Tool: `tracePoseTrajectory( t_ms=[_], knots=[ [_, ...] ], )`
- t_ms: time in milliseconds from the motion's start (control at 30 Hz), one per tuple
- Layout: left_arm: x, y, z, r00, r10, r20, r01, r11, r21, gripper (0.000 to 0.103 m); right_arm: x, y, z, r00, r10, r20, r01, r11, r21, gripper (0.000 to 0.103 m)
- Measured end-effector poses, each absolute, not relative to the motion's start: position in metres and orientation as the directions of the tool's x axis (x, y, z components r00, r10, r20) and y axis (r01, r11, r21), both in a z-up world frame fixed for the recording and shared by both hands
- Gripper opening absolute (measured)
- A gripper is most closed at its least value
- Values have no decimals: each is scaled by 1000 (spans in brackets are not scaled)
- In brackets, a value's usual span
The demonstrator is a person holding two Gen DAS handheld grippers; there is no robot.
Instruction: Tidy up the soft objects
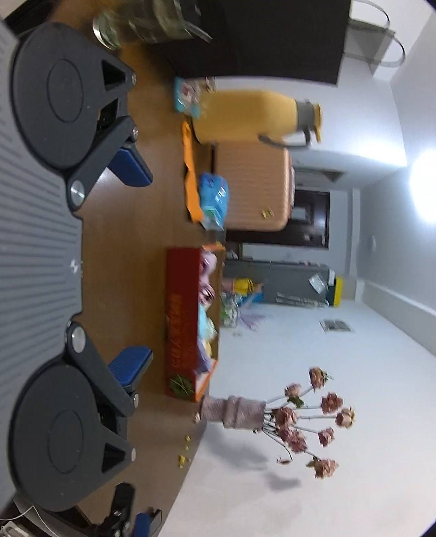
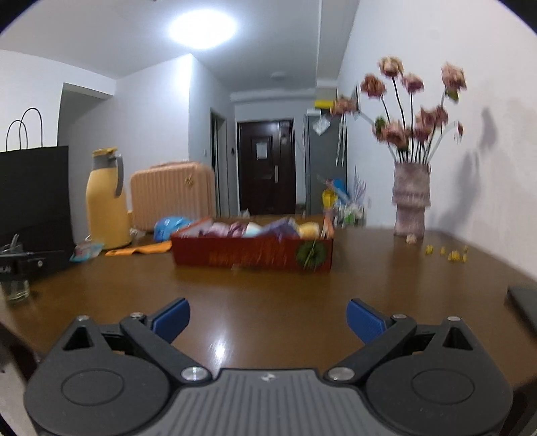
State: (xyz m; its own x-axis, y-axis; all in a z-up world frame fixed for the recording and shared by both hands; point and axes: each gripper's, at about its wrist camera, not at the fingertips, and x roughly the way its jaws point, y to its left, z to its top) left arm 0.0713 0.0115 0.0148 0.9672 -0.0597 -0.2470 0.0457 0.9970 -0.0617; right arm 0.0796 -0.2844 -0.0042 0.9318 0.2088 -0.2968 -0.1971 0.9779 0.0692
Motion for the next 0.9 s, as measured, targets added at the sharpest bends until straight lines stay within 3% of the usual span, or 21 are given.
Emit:
tracePoseTrajectory(
  t_ms=[900],
  knots=[
    [50, 16, 4, 964, -66, -259, 51, 997, -64, 103, 52, -262, -15, 939, 204, -275, -204, 978, 30, 100]
  ],
)
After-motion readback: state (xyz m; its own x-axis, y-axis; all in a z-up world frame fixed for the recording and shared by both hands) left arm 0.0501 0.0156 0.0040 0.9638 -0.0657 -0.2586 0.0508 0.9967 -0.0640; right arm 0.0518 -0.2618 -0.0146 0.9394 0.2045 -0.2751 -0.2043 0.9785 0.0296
